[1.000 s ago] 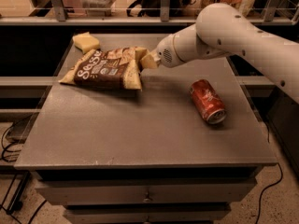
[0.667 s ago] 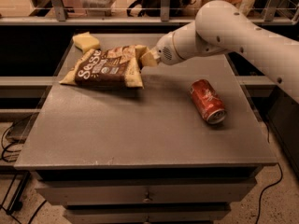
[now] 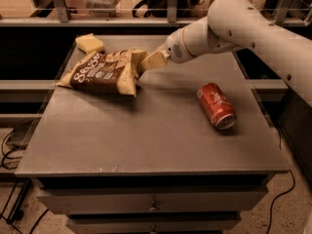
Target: Move brown chip bag near sponge
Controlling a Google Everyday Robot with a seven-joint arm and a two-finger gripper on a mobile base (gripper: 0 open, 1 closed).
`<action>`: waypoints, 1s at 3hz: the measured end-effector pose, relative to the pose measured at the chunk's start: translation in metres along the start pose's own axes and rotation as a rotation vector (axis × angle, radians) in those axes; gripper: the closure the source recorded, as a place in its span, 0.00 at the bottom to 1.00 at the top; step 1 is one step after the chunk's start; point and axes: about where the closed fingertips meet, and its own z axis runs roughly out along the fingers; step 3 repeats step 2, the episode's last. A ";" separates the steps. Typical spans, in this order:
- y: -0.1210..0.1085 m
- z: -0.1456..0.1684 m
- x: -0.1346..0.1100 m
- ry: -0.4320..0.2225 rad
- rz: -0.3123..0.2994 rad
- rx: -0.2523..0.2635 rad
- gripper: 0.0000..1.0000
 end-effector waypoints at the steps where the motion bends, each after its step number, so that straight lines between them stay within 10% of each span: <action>1: 0.001 0.001 -0.001 0.001 -0.002 -0.002 0.00; 3: 0.001 0.001 -0.001 0.001 -0.002 -0.002 0.00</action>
Offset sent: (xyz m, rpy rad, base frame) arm -0.0004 0.0016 0.0003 -0.0009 -0.0005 0.0024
